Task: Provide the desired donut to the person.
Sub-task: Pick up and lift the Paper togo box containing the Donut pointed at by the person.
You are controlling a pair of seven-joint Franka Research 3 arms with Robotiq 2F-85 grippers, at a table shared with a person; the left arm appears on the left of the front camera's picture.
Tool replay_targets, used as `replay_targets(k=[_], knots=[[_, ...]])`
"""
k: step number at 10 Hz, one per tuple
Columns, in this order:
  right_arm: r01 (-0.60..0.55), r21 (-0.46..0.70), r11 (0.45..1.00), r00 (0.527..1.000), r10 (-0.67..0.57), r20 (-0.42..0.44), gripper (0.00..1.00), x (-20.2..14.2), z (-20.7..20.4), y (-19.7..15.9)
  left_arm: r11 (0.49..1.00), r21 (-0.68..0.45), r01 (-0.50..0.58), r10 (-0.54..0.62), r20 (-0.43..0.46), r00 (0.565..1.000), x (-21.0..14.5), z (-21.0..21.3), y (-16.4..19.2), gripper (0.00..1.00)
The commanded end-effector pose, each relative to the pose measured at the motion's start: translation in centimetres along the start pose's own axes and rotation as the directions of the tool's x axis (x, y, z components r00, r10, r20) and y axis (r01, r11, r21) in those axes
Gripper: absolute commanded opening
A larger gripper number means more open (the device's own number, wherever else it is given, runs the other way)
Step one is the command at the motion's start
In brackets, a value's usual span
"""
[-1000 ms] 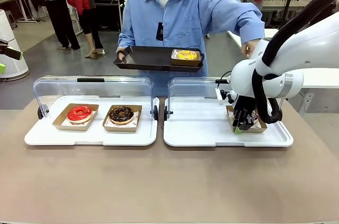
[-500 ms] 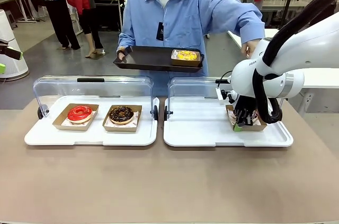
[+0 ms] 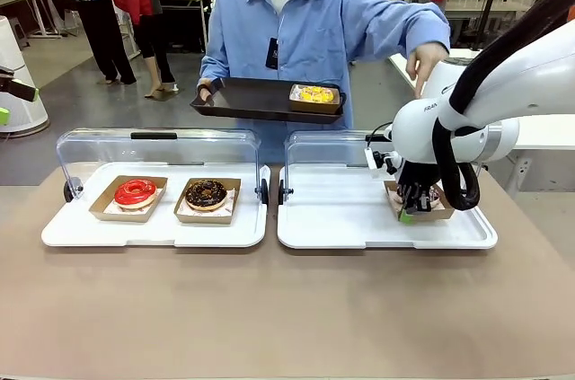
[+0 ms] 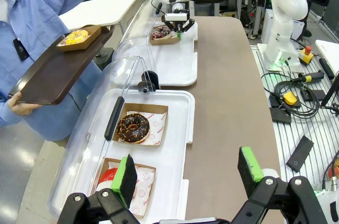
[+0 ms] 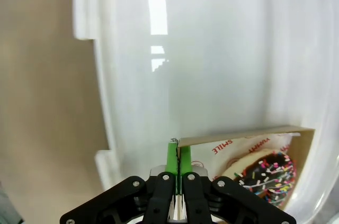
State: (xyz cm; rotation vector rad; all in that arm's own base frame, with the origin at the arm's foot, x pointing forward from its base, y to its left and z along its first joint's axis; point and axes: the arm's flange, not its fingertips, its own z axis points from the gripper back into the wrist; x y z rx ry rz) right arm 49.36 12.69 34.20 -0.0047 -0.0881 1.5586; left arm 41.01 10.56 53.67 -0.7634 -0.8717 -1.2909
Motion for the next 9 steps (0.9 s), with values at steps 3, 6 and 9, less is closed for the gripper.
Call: replay_targets(k=[3,6,9], knots=[[0.054,0.034,0.998,0.994,-0.051,-0.101,0.00,3.5,6.5,6.7,1.000,-0.002,0.003,-0.003,0.005,1.000,0.1,0.2,-0.1,1.00],[0.038,-0.014,0.999,0.994,-0.039,-0.106,0.00,5.9,12.5,11.8,1.000,-0.002,0.003,-0.003,0.005,1.000,0.1,0.2,-0.1,1.00],[0.040,-0.094,0.995,0.991,-0.051,-0.124,0.00,7.7,18.8,15.1,1.000,-0.002,0.003,-0.003,0.005,1.000,0.1,0.2,-0.1,1.00]])
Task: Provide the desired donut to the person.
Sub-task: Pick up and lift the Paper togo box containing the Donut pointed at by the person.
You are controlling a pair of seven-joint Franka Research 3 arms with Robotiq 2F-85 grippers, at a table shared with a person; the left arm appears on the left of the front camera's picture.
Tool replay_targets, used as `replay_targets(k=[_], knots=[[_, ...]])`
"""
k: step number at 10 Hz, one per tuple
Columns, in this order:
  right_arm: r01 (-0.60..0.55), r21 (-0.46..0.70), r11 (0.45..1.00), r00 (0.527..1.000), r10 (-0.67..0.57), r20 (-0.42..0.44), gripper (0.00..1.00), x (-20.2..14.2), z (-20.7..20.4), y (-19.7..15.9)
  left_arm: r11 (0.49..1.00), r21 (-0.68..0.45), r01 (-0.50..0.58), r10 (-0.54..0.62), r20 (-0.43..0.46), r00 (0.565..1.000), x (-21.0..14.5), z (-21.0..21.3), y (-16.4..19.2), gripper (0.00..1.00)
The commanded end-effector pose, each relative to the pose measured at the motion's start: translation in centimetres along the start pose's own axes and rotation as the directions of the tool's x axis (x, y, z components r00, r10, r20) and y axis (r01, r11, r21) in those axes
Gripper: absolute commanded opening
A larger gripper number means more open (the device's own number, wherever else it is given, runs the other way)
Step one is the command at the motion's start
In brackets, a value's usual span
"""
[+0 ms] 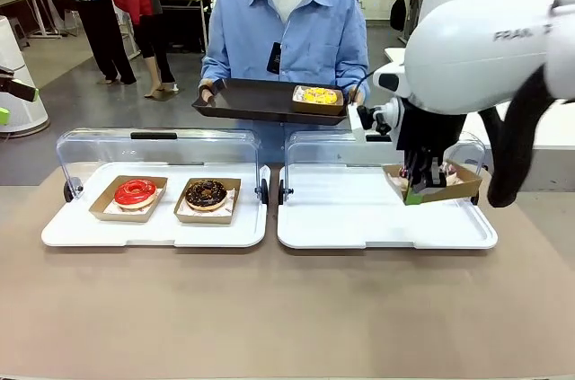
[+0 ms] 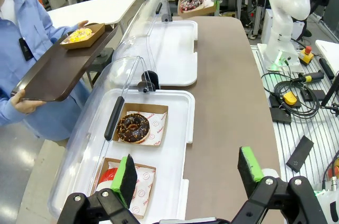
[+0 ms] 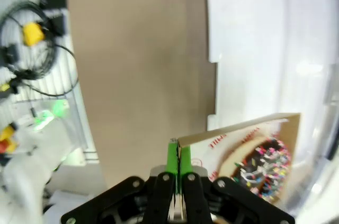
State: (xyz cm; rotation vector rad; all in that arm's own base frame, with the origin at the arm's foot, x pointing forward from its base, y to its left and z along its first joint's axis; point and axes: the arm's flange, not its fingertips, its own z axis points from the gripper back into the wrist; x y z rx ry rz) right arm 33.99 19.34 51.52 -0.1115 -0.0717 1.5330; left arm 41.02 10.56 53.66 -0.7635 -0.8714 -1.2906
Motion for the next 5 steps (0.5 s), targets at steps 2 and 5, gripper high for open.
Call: replay_targets(k=[2,5], knots=[[0.035,-0.077,0.996,0.998,-0.039,-0.045,0.00,0.9,5.1,1.1,1.000,-0.002,0.003,-0.003,0.005,1.000,0.1,0.2,-0.1,1.00],[0.017,-0.119,0.993,1.000,-0.018,-0.007,0.00,1.3,8.2,0.5,1.000,-0.002,0.003,-0.003,0.005,1.000,0.1,0.2,-0.1,1.00]])
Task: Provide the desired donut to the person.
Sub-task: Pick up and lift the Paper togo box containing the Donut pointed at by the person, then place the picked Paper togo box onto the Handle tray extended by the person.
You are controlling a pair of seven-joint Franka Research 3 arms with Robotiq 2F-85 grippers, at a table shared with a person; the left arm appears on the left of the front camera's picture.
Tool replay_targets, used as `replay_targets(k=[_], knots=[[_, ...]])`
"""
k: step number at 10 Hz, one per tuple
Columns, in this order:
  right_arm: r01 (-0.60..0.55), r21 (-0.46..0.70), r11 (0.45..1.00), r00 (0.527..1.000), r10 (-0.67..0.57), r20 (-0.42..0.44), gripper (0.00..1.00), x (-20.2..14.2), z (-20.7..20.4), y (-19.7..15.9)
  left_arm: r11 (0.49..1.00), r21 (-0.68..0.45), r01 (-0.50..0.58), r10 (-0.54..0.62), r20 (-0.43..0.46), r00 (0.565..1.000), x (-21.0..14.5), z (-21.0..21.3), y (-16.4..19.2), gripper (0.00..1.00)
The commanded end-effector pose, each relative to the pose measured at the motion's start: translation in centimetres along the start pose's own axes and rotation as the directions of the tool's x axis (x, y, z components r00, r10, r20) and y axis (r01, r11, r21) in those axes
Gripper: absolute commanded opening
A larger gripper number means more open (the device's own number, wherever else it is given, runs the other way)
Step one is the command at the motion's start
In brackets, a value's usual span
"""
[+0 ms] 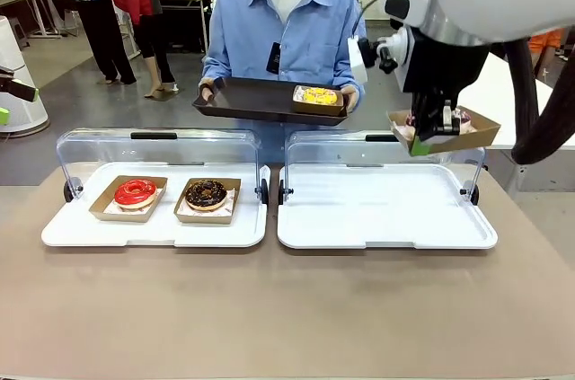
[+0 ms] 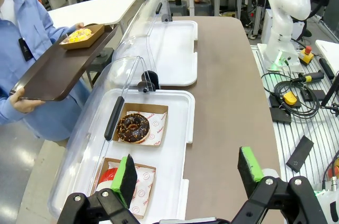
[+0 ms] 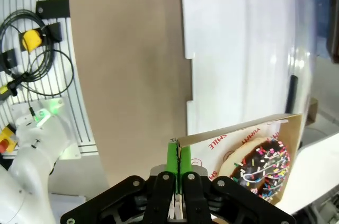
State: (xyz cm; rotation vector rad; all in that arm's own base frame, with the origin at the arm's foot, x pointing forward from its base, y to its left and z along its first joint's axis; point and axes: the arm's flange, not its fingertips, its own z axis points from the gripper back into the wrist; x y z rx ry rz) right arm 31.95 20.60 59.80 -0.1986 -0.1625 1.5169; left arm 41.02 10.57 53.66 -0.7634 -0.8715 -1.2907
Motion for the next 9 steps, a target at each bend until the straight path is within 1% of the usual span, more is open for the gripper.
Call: replay_targets(k=[1,2,9], knots=[[-0.034,-0.014,0.999,0.999,0.034,0.000,0.00,0.27,-0.76,-0.92,1.000,-0.002,0.003,-0.003,0.005,1.000,0.09,0.17,-0.12,1.00],[0.000,0.000,1.000,1.000,0.000,0.000,0.00,0.00,0.00,0.00,1.000,-0.002,0.003,-0.003,0.005,1.000,0.09,0.17,-0.12,1.00],[0.000,0.000,1.000,1.000,0.000,0.000,0.00,0.00,0.00,0.00,1.000,-0.002,0.003,-0.003,0.005,1.000,0.09,0.17,-0.12,1.00]])
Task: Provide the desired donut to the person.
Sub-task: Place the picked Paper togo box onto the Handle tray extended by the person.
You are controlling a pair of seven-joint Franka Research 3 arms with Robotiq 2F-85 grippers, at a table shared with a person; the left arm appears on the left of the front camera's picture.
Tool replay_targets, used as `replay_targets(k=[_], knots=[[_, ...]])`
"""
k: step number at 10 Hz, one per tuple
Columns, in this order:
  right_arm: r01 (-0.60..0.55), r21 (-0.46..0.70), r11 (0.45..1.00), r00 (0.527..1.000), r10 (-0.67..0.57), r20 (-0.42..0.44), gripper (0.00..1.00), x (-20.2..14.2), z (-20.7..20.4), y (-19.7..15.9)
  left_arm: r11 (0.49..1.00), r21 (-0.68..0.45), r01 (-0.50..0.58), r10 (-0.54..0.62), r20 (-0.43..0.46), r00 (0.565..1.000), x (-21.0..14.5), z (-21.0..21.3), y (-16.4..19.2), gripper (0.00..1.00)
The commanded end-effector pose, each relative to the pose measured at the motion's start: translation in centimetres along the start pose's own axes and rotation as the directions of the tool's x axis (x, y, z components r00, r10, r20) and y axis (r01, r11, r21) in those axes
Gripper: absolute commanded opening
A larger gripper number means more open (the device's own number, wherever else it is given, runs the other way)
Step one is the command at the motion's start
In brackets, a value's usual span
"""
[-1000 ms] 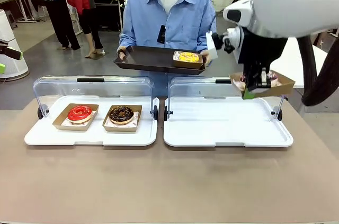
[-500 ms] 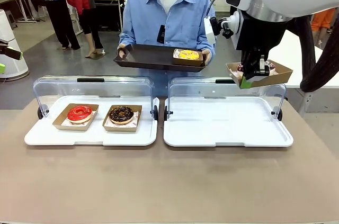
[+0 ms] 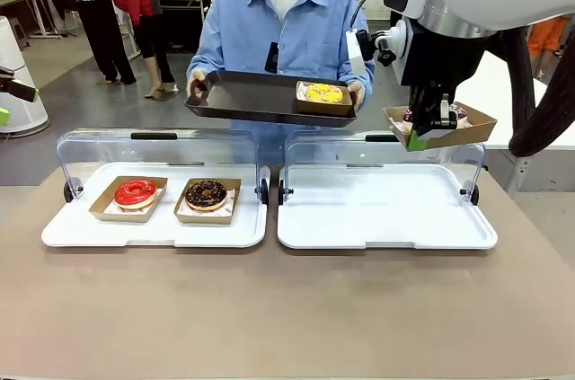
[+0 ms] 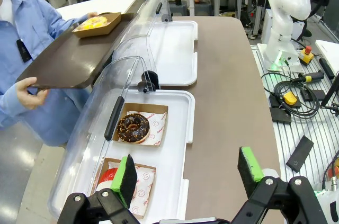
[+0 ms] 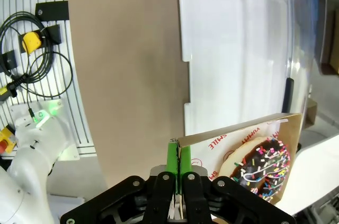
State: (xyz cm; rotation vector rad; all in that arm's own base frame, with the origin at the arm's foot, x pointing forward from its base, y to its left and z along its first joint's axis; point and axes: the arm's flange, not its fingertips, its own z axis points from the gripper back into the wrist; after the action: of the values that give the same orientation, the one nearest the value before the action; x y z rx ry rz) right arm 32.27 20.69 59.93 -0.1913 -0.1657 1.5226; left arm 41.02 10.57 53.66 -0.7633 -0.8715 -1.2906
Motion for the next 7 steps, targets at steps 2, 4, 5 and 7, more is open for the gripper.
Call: replay_targets(k=[2,4,5,7], knots=[[0.005,-0.003,1.000,1.000,-0.005,-0.007,0.00,-0.10,-0.05,0.34,1.000,-0.002,0.003,-0.003,0.005,1.000,0.09,0.17,-0.12,1.00],[0.005,-0.003,1.000,1.000,-0.005,-0.007,0.00,-0.10,-0.05,0.34,1.000,-0.002,0.003,-0.003,0.005,1.000,0.09,0.17,-0.12,1.00],[0.005,-0.003,1.000,1.000,-0.005,-0.007,0.00,-0.10,-0.05,0.34,1.000,-0.002,0.003,-0.003,0.005,1.000,0.09,0.17,-0.12,1.00],[0.005,-0.003,1.000,1.000,-0.005,-0.007,0.00,-0.10,-0.05,0.34,1.000,-0.002,0.003,-0.003,0.005,1.000,0.09,0.17,-0.12,1.00]])
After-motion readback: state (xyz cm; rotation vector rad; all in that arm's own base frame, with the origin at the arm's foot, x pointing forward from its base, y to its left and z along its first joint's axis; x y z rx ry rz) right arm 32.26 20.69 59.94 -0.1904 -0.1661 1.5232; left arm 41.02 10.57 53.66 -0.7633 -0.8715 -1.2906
